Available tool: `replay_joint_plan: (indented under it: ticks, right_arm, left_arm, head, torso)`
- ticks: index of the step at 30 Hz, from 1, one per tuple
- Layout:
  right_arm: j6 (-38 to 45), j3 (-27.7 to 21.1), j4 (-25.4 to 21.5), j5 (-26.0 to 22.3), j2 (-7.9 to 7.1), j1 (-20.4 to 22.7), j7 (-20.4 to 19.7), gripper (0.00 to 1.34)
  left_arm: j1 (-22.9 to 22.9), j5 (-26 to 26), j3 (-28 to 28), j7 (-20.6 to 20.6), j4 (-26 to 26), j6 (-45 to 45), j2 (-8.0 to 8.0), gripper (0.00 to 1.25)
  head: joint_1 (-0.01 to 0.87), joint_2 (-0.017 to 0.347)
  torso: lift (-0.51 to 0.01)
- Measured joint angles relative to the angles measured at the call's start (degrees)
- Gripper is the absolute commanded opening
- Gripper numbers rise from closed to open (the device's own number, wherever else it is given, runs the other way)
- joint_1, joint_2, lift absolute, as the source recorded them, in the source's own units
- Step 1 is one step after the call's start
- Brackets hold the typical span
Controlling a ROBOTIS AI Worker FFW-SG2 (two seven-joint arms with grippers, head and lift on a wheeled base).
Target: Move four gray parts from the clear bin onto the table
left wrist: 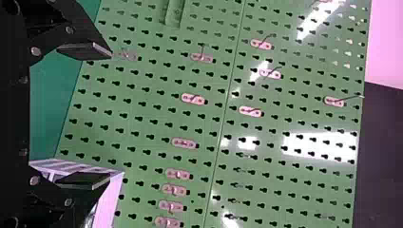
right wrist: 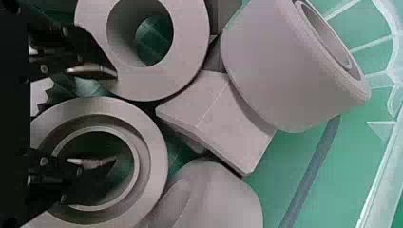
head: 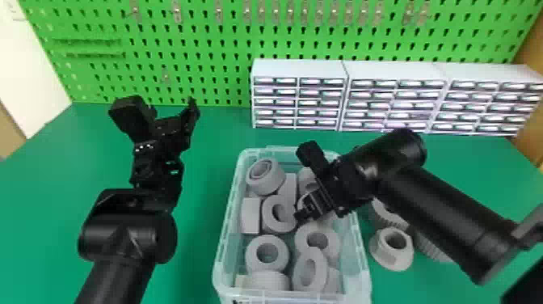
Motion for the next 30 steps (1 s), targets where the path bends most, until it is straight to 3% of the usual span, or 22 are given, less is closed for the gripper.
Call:
replay_joint_plan:
  ticks: [8,20,30]
  right_arm:
    - [1.26,0.9,-0.77,0.19,0.25,-0.97,0.0,0.33]
    - [1.89,1.55,-1.75,-0.05,0.36,-1.25,-0.02,0.33]
    - [3.87,0.96,-5.16,0.37,0.27,-1.16,-0.01,0.33]
  left_arm:
    - [0.13,0.01,0.13,-0.01,0.07,-0.11,0.0,0.9]
    - [0.44,0.01,0.3,0.0,0.09,-0.4,0.0,0.9]
    - [0.96,-0.01,0.53,0.01,0.09,-0.64,0.07,0.9]
  head:
    - [0.693,0.072]
    - [0.693,0.072]
    - [0.693,0.072]
  torso:
    - [-0.052]
    - [-0.052]
    - [-0.052]
